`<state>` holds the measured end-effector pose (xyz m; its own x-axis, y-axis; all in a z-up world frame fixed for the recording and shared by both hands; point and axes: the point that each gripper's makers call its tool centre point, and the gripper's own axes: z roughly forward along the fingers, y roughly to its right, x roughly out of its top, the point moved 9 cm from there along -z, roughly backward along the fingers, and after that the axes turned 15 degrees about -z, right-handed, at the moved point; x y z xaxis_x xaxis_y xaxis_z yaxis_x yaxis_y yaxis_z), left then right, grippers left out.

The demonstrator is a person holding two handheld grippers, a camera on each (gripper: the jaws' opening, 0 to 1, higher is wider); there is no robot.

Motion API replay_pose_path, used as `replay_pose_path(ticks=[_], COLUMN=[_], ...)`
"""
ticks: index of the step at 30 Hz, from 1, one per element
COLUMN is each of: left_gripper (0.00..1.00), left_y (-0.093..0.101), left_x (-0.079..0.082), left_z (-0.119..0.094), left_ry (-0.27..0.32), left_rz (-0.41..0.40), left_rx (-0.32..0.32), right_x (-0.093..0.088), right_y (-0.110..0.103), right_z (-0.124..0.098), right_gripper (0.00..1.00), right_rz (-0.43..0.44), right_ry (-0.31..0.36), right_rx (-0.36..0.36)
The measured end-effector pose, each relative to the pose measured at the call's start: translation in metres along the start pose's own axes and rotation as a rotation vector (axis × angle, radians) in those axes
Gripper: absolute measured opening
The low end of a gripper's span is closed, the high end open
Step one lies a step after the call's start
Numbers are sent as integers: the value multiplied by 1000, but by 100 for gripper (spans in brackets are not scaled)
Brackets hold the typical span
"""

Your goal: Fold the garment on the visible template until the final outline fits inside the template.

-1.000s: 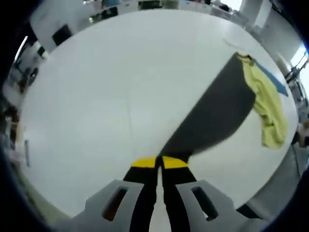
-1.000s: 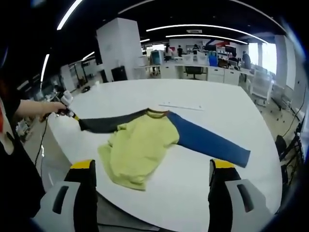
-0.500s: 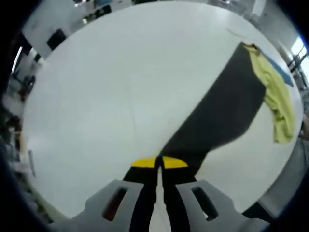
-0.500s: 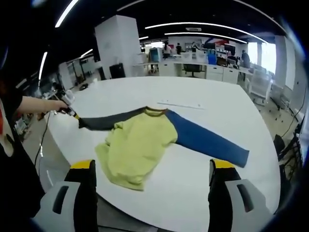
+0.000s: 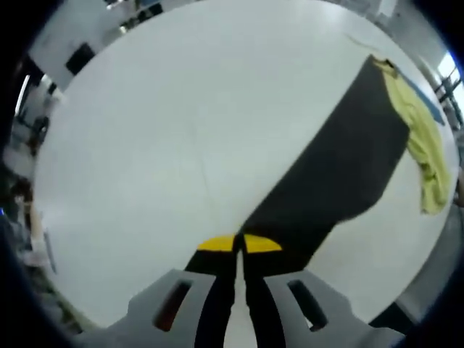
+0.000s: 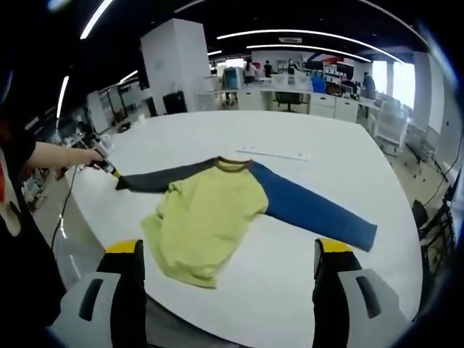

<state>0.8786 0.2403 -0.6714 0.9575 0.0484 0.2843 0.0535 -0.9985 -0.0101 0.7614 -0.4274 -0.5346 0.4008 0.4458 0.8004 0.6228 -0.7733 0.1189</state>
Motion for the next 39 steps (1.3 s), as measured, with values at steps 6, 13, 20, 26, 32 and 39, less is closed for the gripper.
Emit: replay_pose_path(ticks=[6,13,20,26,32,39], left_gripper=[0,0,0,0,0,0], left_y=[-1,-1,-7,-12,-10,-6], left_x=[2,1,2,4,3,2], left_z=[3,7,10,14,14,11], left_ry=[-10,-17,-24,-22,-20,-21], left_rz=[15,20,30,34,34,53], left_rx=[6,9,27,35,44,55], right_x=[2,1,0,-2,-2,-2], right_y=[-1,-2,-3,-4,-3,-3], right_z=[4,5,5,5,5,6], right_gripper=[96,96,96,96,96,96], right_rz=[0,4,7,10,7,8], right_ry=[-3,-8,-14,-18,-22,-24], right_rx=[2,1,-2,-3,-7,-6])
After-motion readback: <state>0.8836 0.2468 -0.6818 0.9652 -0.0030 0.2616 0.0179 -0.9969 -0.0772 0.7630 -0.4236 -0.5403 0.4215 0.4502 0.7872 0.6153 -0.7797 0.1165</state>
